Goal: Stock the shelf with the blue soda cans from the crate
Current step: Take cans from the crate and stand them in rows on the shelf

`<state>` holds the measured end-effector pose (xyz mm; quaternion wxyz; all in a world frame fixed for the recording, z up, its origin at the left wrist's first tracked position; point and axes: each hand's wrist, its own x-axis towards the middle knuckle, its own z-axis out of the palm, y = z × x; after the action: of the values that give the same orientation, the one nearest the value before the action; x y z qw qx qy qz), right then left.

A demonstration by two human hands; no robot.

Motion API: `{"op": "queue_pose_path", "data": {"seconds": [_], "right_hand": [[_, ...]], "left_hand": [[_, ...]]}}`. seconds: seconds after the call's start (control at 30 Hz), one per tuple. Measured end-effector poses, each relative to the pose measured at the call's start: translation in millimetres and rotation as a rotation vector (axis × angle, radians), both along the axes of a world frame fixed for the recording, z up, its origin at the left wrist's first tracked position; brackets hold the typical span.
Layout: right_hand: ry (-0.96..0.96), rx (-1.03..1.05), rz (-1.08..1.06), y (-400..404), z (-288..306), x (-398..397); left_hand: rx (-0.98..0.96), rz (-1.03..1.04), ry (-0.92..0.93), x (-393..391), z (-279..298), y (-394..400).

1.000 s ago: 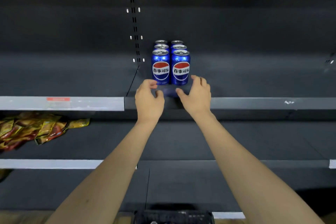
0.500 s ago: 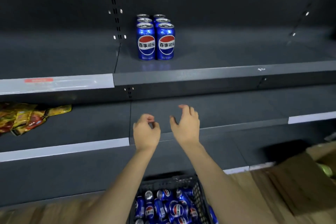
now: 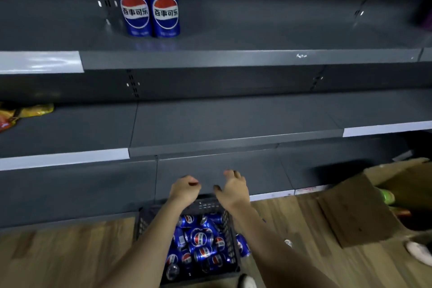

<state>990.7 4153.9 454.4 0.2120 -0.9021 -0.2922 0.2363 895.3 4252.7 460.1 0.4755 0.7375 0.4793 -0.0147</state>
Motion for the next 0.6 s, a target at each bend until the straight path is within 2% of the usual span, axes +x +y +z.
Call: {"op": "queue_pose_path", "data": {"seconds": [0.27, 0.37, 0.5, 0.6], "right_hand": [[0.119, -0.093, 0.223, -51.7, -20.9, 68.0], [0.153, -0.117, 0.288, -52.3, -31.6, 65.7], [0.173, -0.160, 0.336, -45.8, -47.3, 48.4], [0.186, -0.181, 0.369, -42.2, -56.4, 33.7]], "left_hand": [[-0.045, 0.188, 0.071, 41.8, -31.2, -69.7], [-0.083, 0.178, 0.120, 39.6, -48.5, -85.4], [-0.185, 0.363, 0.119, 21.4, -61.7, -83.9], [-0.235, 0.406, 0.177, 6.7, -68.8, -80.3]]}}
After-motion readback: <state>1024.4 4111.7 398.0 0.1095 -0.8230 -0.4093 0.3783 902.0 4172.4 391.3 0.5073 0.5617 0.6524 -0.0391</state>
